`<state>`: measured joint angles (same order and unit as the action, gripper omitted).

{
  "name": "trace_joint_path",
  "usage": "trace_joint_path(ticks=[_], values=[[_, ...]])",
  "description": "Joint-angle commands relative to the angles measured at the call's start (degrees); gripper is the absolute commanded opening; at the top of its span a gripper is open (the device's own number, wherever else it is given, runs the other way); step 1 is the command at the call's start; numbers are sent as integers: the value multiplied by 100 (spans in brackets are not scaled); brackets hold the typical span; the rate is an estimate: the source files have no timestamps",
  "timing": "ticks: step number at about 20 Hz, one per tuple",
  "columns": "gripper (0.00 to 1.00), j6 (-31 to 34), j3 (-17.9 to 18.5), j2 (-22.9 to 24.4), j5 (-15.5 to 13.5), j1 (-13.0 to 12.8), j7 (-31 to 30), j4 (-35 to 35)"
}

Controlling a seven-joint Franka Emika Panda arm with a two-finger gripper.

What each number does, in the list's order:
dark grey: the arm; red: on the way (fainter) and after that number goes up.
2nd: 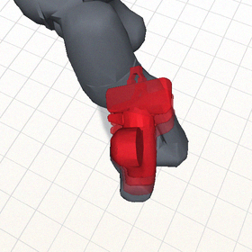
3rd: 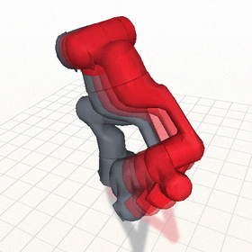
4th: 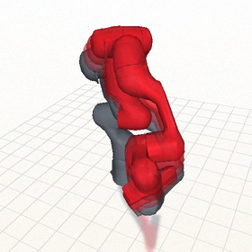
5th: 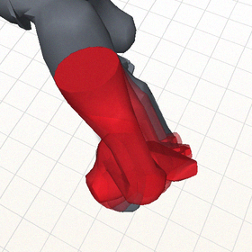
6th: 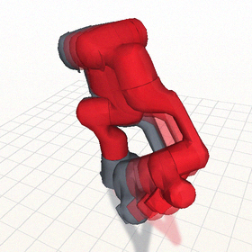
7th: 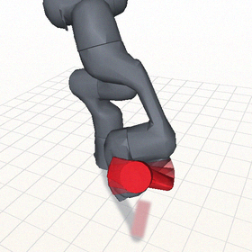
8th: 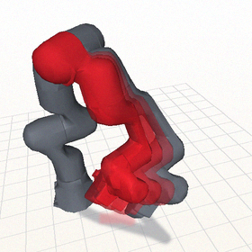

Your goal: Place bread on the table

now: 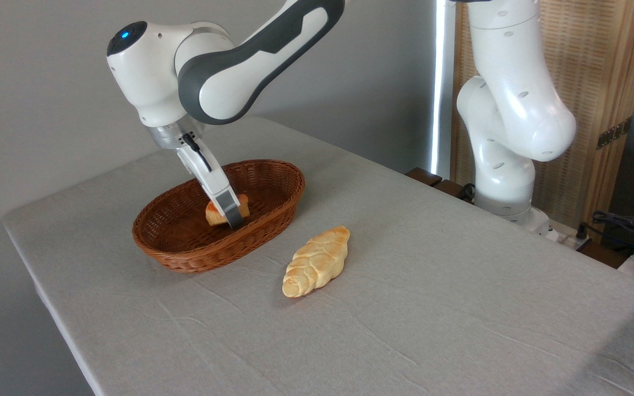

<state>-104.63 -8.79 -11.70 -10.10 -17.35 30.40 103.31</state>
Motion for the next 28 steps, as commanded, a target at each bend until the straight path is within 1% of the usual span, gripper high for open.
trace_joint_path(ticks=[1, 2, 3, 4, 5, 6, 21, 28], values=[[99, -5, -18, -52, 113, -76, -157, -30], [94, -5, -18, -52, 114, -84, -131, -30], [80, -5, -18, -52, 131, -85, -114, -30], [66, -5, -18, -43, 218, -85, -113, -30], [54, 4, -18, -43, 263, -85, -113, -39], [48, 4, -18, -43, 263, -85, -105, -39], [48, 48, 43, 36, 263, -67, -113, -74], [48, 48, 79, 527, 184, -14, -131, -101]])
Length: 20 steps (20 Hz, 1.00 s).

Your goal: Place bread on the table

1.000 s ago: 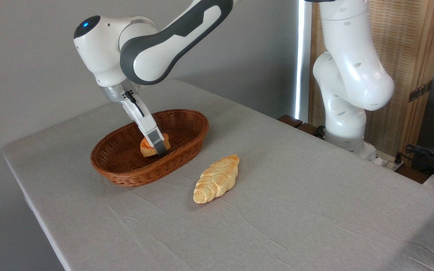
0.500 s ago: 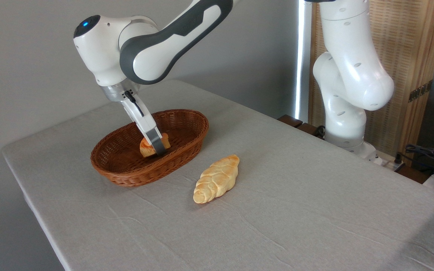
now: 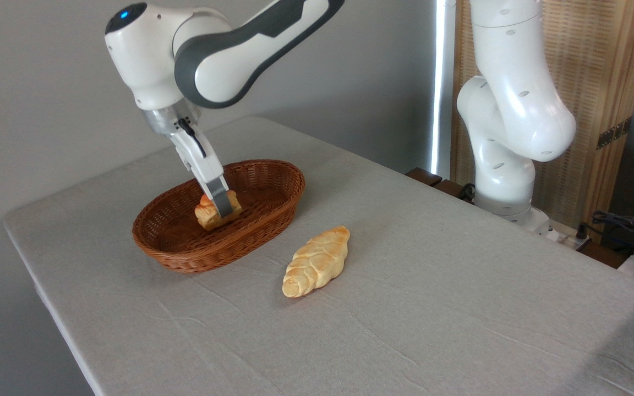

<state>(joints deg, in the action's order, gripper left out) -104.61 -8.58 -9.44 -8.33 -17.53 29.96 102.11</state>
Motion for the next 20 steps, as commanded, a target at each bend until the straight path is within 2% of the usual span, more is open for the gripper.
trace_joint_path(ticks=[1, 6, 9, 12, 15, 20], values=[[48, 46, 59, 355, 7, 4, -87, 19], [48, 90, 85, 530, 7, 30, -96, 20], [48, 90, 418, 759, -151, 22, -52, 19], [48, 90, 865, 926, -116, 22, 79, 19], [48, 169, 1454, 1093, -81, 22, 667, 28], [54, 117, 1956, 883, 24, 31, 1379, 81]])
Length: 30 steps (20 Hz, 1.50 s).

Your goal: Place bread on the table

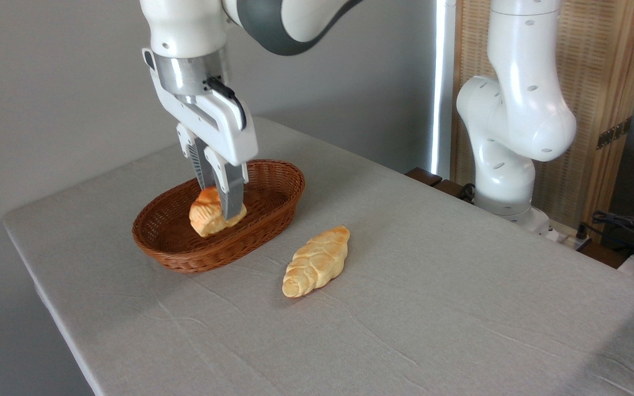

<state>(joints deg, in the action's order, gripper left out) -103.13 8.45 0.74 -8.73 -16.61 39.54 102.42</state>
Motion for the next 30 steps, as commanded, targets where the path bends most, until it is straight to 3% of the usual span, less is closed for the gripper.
trace_joint_path(ticks=[1, 2, 3, 4, 23, 26, 30], values=[[59, -76, 314, -196, 108, -62, 553, 50], [73, -180, 332, -275, 187, -62, 659, 50], [94, -242, 324, -354, 257, -62, 703, 50], [100, -287, 332, -407, 319, -71, 730, 41], [100, -340, 324, -513, 346, -88, 713, 59], [100, -340, 271, -408, 346, -88, 590, -90], [100, -252, 245, -416, 346, -123, -104, -574]])
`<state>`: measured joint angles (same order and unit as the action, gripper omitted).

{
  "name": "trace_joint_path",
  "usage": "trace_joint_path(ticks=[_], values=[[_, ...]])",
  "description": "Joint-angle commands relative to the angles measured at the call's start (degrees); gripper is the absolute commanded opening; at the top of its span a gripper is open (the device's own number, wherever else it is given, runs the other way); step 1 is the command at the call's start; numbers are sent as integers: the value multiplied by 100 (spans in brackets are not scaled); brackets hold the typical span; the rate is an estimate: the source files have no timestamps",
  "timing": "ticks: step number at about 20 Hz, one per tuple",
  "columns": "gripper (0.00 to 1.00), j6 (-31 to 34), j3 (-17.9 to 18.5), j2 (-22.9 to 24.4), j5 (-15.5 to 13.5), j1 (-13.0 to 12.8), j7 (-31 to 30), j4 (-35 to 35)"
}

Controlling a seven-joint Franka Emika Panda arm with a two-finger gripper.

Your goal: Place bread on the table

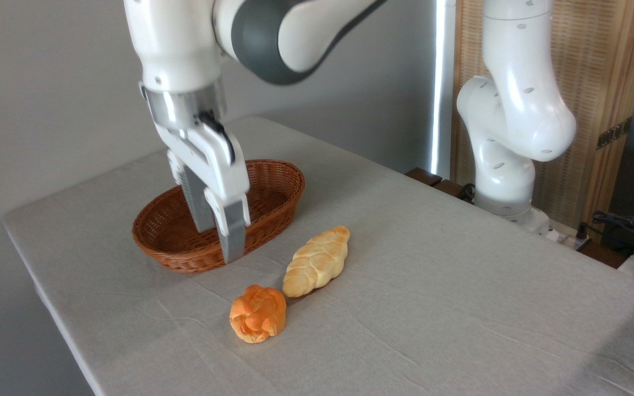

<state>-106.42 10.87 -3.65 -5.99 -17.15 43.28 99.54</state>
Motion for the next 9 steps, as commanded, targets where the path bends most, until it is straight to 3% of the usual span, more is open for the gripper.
trace_joint_path(ticks=[1, 9], values=[[100, 95, 12, 22, 81, -69, -496, -277], [100, 16, 91, 66, 2, -16, -452, -339]])
